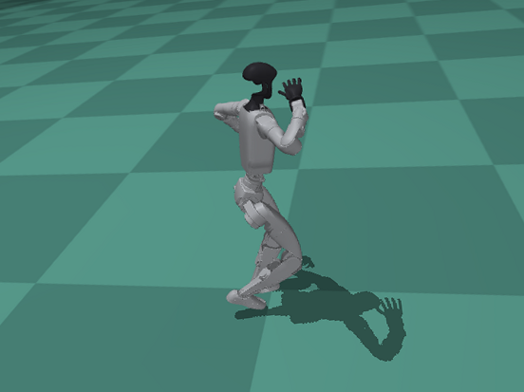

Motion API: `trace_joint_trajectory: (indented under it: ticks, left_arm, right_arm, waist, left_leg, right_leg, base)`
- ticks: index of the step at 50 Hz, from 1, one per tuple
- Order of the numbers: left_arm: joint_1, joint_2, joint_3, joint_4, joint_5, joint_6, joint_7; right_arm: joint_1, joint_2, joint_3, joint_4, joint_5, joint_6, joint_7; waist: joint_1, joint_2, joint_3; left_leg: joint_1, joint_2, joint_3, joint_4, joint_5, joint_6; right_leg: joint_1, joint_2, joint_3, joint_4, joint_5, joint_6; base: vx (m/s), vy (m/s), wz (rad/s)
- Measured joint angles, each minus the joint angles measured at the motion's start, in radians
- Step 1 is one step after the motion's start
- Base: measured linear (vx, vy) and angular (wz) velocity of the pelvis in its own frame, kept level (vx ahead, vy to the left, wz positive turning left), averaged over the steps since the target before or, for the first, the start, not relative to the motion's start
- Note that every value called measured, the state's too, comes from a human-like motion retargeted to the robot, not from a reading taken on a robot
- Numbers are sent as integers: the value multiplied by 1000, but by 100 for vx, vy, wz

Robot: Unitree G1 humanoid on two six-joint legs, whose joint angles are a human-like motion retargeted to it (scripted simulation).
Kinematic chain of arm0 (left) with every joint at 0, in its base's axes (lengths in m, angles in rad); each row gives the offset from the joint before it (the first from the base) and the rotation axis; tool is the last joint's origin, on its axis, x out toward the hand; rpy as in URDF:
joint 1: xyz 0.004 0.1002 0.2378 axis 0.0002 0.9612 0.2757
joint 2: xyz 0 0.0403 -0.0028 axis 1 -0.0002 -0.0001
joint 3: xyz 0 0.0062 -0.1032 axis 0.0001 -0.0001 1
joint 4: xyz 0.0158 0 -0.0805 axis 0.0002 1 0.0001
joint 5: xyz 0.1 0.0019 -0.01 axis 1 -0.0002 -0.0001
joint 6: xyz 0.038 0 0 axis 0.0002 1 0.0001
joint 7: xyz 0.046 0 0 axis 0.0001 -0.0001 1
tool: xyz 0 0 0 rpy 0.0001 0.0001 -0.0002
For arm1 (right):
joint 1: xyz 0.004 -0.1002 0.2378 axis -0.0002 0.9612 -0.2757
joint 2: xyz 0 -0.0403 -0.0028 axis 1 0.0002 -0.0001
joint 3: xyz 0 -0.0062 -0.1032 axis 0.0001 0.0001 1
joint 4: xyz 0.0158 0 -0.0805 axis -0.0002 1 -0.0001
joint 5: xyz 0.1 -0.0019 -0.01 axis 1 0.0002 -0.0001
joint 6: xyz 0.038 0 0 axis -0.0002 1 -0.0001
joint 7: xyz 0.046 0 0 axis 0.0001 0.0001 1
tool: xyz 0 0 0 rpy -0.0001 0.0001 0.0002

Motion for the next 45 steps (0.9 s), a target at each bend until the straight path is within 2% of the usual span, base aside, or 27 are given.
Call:
trace_joint_trajectory:
  ticks: [4, 8, 13, 20, 30, 38, 40, 45]
  left_arm:
    - [-11, -12, -22, 16, -5, 13, -25]
    - [-31, -4, -52, 29, -12, 20, -44]
    - [-67, 36, -103, 25, -30, 15, -67]
    - [-143, 62, -168, 15, -39, -14, -51]
    - [-176, 36, -186, 17, -2, -47, 26]
    - [-163, -4, -206, 22, 54, -63, 61]
    - [-172, -6, -209, 25, 66, -66, 67]
    - [-170, -15, -243, 13, 84, -77, 66]
  right_arm:
    - [-168, 67, 109, -41, -17, -3, -15]
    - [-352, 147, 238, -51, -62, -9, -51]
    - [-553, 218, 374, -20, -122, -24, -117]
    - [-706, 265, 491, 46, -158, -47, -181]
    - [-724, 250, 507, 83, -177, -34, -209]
    - [-679, 254, 476, 56, -225, -13, -222]
    - [-655, 253, 451, 39, -240, -8, -224]
    - [-592, 230, 433, 4, -253, -6, -210]
  waist:
    - [39, -44, -18]
    - [80, -61, -29]
    - [139, -31, -33]
    - [174, 10, -47]
    - [136, -12, -70]
    - [82, -30, -58]
    - [73, -30, -52]
    - [23, -38, -29]
  left_leg:
    - [6, -24, 10, -20, 17, 7]
    - [-2, -17, 20, -5, 21, 2]
    - [-43, 45, 34, 81, 16, -22]
    - [-64, 119, 76, 104, 35, -40]
    - [-6, 51, 86, -49, 40, -26]
    - [29, -24, 83, -105, 54, -21]
    - [73, -41, 69, -178, 70, -19]
    - [75, -92, 66, -146, 69, -11]
  right_leg:
    - [141, -21, -19, -44, -23, 30]
    - [242, 0, -33, -170, -77, 46]
    - [308, 57, -52, -316, -179, 20]
    - [324, 101, -67, -407, -190, 13]
    - [298, 47, -54, -382, -192, 28]
    - [280, -7, -26, -290, -156, 43]
    - [283, -8, -17, -289, -128, 52]
    - [244, -25, 56, -178, -66, 106]
  base:
    - [-8, -1, 30]
    - [-12, -3, 12]
    - [-16, -3, -10]
    - [-14, 0, 6]
    - [-3, 3, 34]
    - [5, 3, 36]
    - [8, 2, 34]
    - [5, 2, 47]
